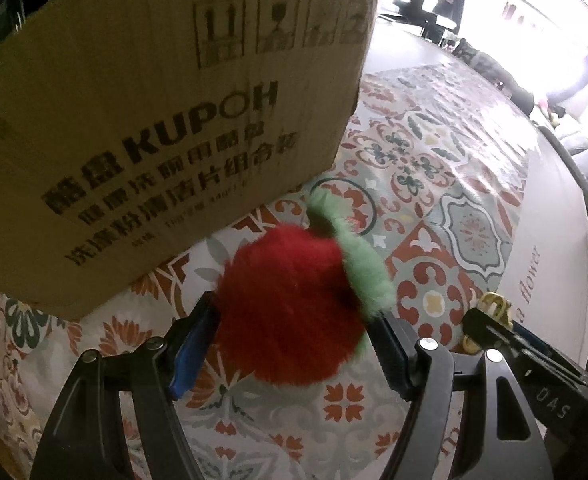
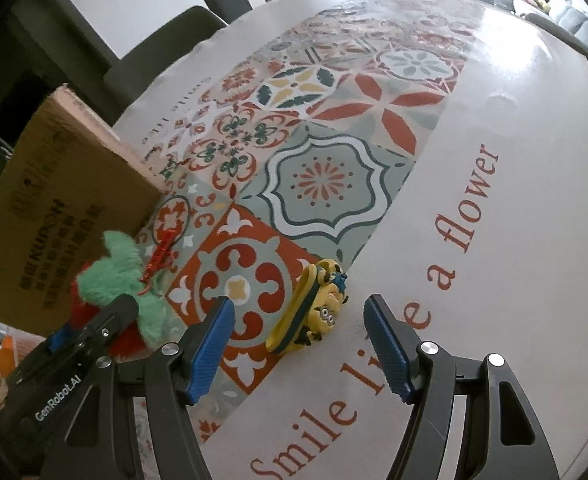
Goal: Organize soft objects
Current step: 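Close the left tool on the red plush while the right tool grasps the minion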
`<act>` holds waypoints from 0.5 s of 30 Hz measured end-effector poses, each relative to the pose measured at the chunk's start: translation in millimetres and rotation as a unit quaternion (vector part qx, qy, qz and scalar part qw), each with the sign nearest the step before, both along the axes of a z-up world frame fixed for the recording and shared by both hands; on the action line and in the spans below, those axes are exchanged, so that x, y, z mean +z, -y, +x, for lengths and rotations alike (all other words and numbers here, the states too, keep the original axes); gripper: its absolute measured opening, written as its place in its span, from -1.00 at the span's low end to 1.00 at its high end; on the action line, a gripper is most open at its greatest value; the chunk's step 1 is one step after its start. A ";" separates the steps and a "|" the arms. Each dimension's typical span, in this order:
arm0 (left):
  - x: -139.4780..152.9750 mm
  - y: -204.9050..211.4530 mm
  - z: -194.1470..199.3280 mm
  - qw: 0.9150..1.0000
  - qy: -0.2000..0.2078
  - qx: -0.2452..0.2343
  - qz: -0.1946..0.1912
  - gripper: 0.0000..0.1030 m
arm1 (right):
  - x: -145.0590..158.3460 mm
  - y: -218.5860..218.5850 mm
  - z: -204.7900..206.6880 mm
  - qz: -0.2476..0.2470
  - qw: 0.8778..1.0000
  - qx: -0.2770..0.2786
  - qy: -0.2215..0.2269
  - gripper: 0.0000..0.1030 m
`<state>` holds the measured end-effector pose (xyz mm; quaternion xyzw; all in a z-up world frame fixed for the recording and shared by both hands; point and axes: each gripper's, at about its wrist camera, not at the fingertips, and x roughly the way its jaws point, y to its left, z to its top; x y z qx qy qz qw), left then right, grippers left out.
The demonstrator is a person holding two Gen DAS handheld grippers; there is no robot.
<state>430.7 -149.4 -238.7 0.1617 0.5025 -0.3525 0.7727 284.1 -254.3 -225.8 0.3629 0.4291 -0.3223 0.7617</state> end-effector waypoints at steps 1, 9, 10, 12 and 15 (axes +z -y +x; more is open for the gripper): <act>-1.6 0.7 1.1 1.000 -0.003 0.001 -0.002 0.41 | -2.2 1.6 0.2 0.003 1.000 -0.003 -0.004 0.32; -16.7 3.6 5.6 1.000 -0.022 0.020 -0.002 0.18 | -2.6 -3.3 11.8 -0.034 0.998 0.028 -0.041 -0.02; -16.3 3.6 4.1 1.000 -0.017 0.019 -0.003 0.08 | -2.4 -5.0 12.8 -0.042 0.997 0.033 -0.048 -0.11; -15.8 5.2 0.5 1.000 -0.008 0.017 0.002 -0.10 | -2.5 -7.6 14.3 -0.054 0.996 0.046 -0.057 -0.20; -14.1 7.9 -5.2 1.000 0.001 0.011 0.009 -0.24 | -2.1 -8.3 12.5 -0.058 0.995 0.062 -0.049 -0.30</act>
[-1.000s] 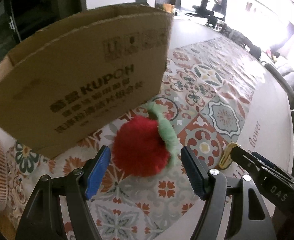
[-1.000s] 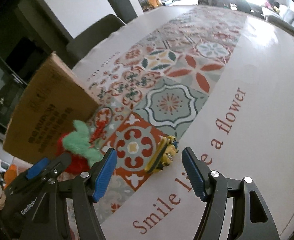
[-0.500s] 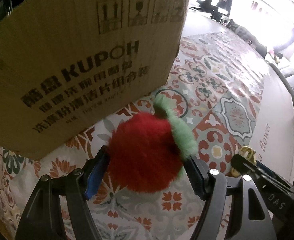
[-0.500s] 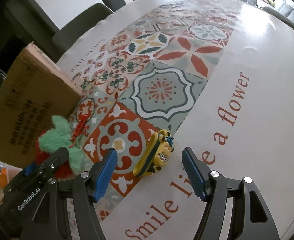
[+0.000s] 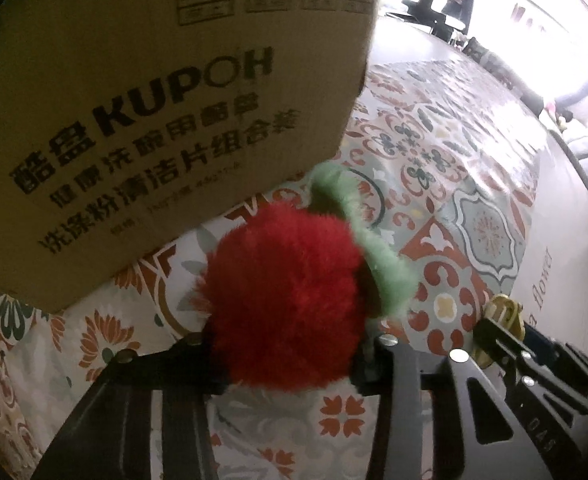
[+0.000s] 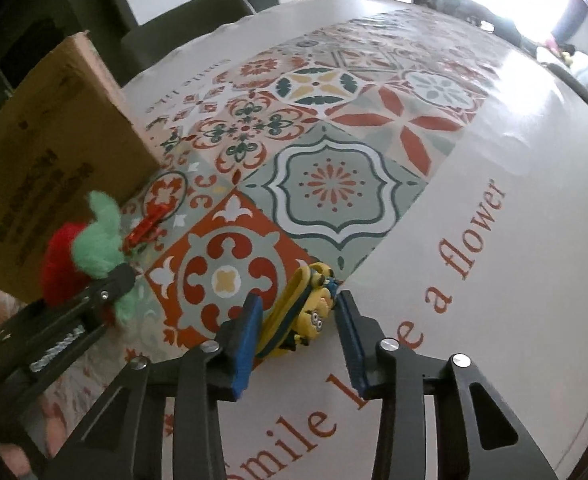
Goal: Organize soft objects
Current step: 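Close the left tool on the red plush while the right tool grasps the minion, then carry the red plush and minion over the box with both tools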
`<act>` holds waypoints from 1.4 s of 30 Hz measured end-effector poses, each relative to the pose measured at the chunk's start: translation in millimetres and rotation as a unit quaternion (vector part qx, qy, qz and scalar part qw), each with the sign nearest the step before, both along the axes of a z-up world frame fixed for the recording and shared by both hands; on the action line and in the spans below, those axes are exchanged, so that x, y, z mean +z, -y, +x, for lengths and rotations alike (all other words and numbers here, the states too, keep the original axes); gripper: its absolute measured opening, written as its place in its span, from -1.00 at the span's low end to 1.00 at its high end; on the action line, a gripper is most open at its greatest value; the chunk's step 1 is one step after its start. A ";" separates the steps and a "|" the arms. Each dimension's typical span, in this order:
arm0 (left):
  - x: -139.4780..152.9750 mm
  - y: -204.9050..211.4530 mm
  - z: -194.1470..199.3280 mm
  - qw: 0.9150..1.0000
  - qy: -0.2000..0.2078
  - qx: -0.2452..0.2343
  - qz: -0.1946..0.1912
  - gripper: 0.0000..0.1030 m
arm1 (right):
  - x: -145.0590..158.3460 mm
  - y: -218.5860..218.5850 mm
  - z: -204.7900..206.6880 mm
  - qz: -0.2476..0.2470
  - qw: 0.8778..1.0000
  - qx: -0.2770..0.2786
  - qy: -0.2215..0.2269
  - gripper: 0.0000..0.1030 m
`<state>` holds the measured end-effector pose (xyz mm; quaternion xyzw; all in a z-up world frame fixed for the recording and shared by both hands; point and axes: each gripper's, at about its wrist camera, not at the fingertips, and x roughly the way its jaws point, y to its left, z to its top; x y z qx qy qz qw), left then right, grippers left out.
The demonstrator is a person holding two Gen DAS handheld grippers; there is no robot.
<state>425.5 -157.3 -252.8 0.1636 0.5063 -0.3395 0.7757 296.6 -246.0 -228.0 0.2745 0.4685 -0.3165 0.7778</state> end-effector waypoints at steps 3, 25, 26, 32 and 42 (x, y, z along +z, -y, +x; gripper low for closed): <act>3.7 -1.4 -7.7 1.000 0.002 -0.002 -0.004 -0.28 | 0.2 2.6 -1.7 0.005 1.000 0.019 0.012 -0.39; 51.5 -43.9 -46.0 0.998 0.006 0.056 -0.041 -0.30 | 28.9 -14.0 -11.1 -0.002 0.991 0.120 0.061 -0.48; 55.6 -46.2 -48.0 0.997 0.010 0.060 -0.042 -0.30 | 31.6 -16.4 -11.6 -0.004 0.990 0.127 0.063 -0.48; 75.8 -62.4 -56.8 0.994 0.027 0.095 -0.051 -0.30 | 47.6 -25.7 -11.5 -0.005 0.983 0.166 0.079 -0.48; 102.1 -81.7 -72.4 0.983 0.044 0.165 -0.063 -0.30 | 73.4 -35.3 -6.9 -0.003 0.966 0.239 0.099 -0.48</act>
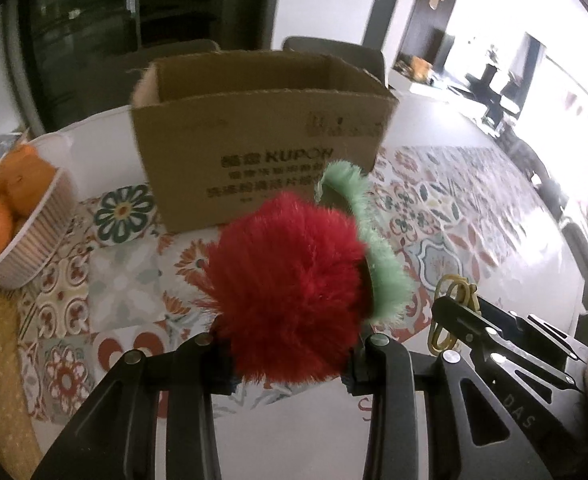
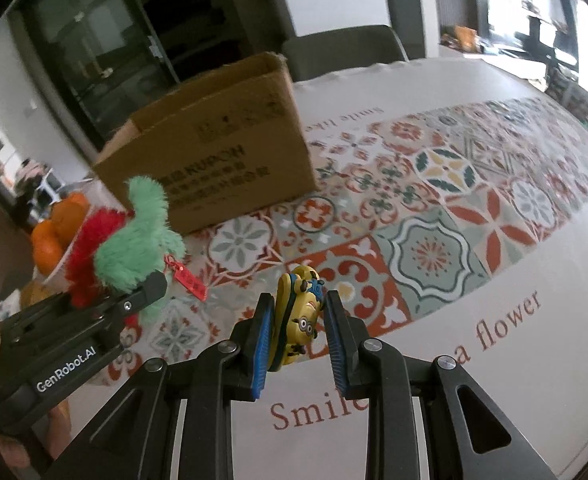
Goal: Organize soft objects
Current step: 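Carry the red plush and minion over the box with both tools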
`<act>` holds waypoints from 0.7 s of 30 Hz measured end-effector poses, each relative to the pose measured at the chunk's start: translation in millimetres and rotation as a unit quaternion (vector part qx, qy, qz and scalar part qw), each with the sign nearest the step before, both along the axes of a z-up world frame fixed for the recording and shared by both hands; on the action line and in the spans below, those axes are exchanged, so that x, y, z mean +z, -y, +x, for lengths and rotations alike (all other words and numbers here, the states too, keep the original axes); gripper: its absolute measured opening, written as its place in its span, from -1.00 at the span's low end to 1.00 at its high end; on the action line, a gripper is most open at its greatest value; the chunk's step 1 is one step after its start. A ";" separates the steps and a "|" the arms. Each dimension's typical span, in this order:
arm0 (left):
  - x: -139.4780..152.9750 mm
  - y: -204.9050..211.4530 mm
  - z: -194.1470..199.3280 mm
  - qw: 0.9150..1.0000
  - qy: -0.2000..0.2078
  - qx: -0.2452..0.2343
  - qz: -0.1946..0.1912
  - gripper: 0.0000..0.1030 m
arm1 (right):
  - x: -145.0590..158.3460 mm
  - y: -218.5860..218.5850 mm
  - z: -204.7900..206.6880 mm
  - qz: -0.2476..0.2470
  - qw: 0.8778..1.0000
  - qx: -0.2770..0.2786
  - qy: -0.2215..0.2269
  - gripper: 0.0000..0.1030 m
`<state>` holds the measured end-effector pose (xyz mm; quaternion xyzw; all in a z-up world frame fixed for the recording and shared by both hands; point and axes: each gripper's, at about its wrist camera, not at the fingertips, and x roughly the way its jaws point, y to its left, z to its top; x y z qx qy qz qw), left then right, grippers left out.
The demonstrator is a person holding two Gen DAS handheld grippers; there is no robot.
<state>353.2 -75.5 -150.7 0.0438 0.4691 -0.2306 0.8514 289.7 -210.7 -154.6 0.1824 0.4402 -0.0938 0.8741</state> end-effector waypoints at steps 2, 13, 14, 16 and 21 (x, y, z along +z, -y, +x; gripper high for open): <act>5.5 -3.8 -3.5 1.000 0.006 0.015 0.000 -0.30 | 6.1 -1.4 1.5 -0.002 1.000 0.016 0.007 -0.48; 40.8 -19.4 -19.3 0.996 0.033 0.082 -0.011 -0.30 | 38.8 -7.7 10.2 -0.010 0.995 0.093 0.041 -0.48; 42.9 -19.5 -20.1 0.996 0.035 0.086 -0.012 -0.30 | 41.8 -7.9 11.1 -0.010 0.994 0.098 0.044 -0.48; 49.5 -20.0 -20.7 0.995 0.040 0.095 -0.013 -0.30 | 48.1 -8.2 12.8 -0.010 0.993 0.107 0.051 -0.48; 63.9 -18.6 -18.7 0.993 0.054 0.106 -0.017 -0.30 | 62.0 -8.3 18.8 -0.009 0.990 0.126 0.067 -0.48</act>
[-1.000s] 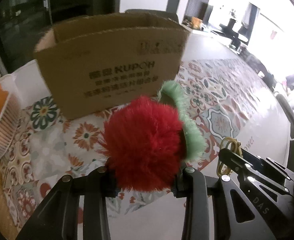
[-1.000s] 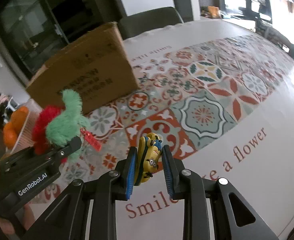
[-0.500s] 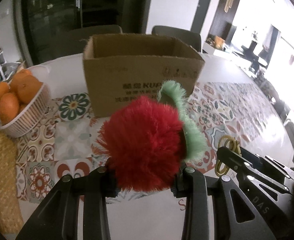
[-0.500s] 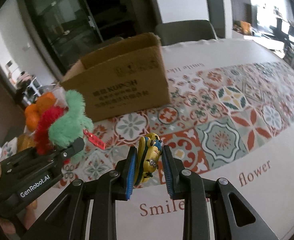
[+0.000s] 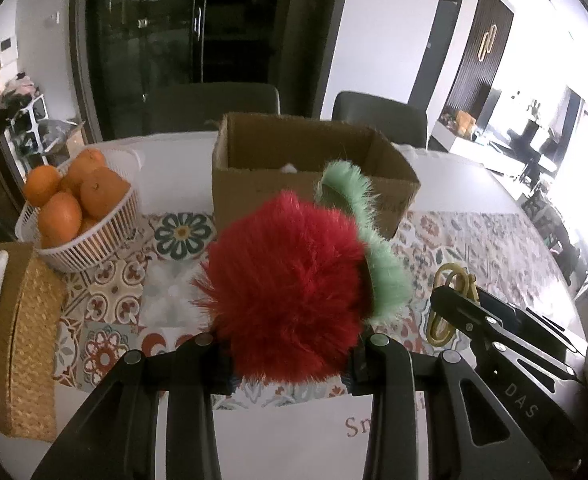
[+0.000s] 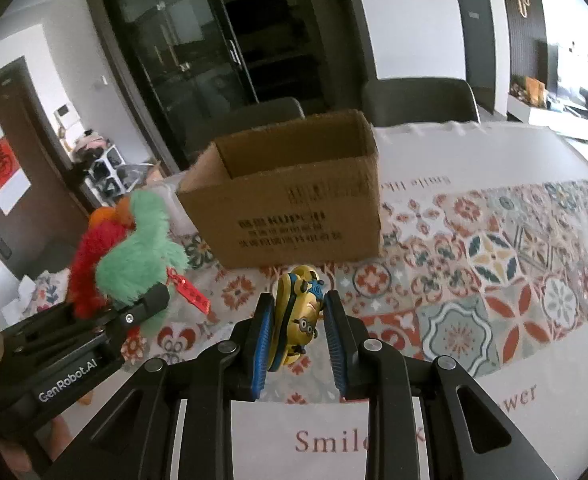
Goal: Organize soft objects
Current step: 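Carry the red plush and minion over the box with both tools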
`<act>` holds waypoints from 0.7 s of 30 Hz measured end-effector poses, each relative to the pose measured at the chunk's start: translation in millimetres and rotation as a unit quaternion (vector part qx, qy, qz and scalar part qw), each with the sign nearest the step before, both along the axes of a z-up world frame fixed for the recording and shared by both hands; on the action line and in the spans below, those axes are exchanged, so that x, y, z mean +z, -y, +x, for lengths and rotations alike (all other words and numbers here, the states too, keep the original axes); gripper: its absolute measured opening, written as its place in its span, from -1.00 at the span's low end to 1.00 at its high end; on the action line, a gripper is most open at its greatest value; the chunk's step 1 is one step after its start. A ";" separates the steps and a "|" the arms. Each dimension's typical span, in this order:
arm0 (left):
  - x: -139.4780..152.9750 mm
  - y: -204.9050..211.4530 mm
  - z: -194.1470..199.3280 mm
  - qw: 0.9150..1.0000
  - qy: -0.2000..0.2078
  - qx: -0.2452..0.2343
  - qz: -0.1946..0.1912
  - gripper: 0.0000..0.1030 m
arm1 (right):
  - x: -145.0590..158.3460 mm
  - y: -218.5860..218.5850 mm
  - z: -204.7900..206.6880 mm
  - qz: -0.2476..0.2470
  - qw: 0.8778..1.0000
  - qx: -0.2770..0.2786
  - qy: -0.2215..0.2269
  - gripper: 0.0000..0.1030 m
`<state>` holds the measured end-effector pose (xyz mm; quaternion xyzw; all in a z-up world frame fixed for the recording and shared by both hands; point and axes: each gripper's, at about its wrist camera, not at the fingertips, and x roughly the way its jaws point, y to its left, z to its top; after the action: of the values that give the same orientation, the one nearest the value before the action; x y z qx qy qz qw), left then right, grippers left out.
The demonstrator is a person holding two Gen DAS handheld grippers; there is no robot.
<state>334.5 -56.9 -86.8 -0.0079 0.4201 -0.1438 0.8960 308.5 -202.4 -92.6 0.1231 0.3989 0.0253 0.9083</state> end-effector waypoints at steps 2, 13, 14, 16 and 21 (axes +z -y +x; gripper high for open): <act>5.1 0.9 2.1 1.000 0.006 0.003 -0.002 -0.30 | 6.1 0.8 3.0 0.000 1.000 0.006 0.009 -0.48; 30.1 9.8 24.3 0.999 0.033 0.008 -0.002 -0.29 | 34.3 9.6 28.0 -0.004 0.999 0.021 0.048 -0.48; 32.4 10.4 27.3 0.999 0.035 0.008 -0.003 -0.29 | 36.2 10.0 30.2 -0.004 0.998 0.022 0.051 -0.48; 38.6 11.7 33.9 0.999 0.043 0.010 -0.003 -0.29 | 39.4 11.9 37.1 0.002 0.998 0.023 0.054 -0.48; 48.7 15.4 49.5 0.998 0.057 0.009 0.001 -0.29 | 49.0 15.3 55.5 0.007 0.997 0.025 0.066 -0.48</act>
<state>383.9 -72.3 -38.0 -0.0021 0.3687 -0.1358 0.9196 364.0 -217.7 -43.6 0.1175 0.3406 0.0593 0.9310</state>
